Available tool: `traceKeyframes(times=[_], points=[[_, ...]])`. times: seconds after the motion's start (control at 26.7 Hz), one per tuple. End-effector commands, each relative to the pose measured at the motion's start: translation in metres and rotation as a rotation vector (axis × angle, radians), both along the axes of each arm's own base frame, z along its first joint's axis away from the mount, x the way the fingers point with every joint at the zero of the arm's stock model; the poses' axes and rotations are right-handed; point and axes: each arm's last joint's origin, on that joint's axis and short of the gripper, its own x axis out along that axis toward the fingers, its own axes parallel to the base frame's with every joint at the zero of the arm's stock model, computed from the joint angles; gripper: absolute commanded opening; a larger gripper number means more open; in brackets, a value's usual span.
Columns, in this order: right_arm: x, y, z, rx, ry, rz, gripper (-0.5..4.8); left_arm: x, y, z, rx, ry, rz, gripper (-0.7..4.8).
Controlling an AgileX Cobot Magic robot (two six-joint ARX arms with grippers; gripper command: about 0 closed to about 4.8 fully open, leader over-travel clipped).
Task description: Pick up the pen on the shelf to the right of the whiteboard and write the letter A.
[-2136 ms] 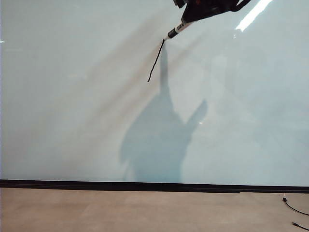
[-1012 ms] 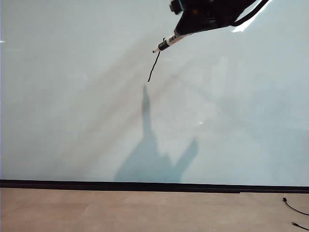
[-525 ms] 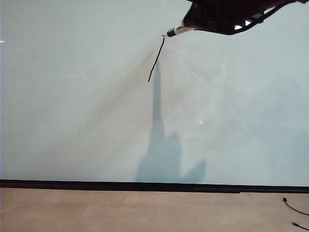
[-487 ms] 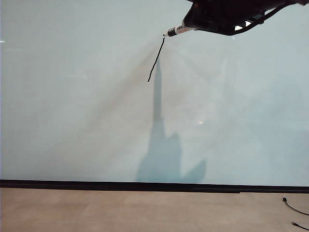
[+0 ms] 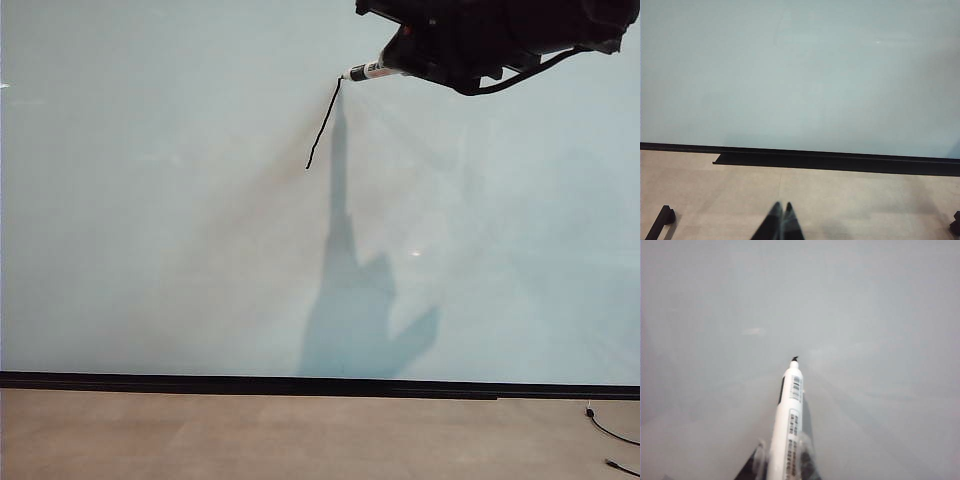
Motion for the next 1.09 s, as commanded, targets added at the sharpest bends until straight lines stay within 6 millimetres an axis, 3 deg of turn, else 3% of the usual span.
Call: traceKeyframes(times=[0.04, 1.09], points=[[0.0008, -0.0007, 0.005, 0.018, -0.026, 0.012, -0.09, -0.0001, -0.0001, 0.0016, 0.004, -0.009, -0.004, -0.04], [0.0075, -0.0024, -0.0014, 0.046, 0.003, 0.041, -0.09, -0.0001, -0.0001, 0.0016, 0.004, -0.009, -0.004, -0.04]])
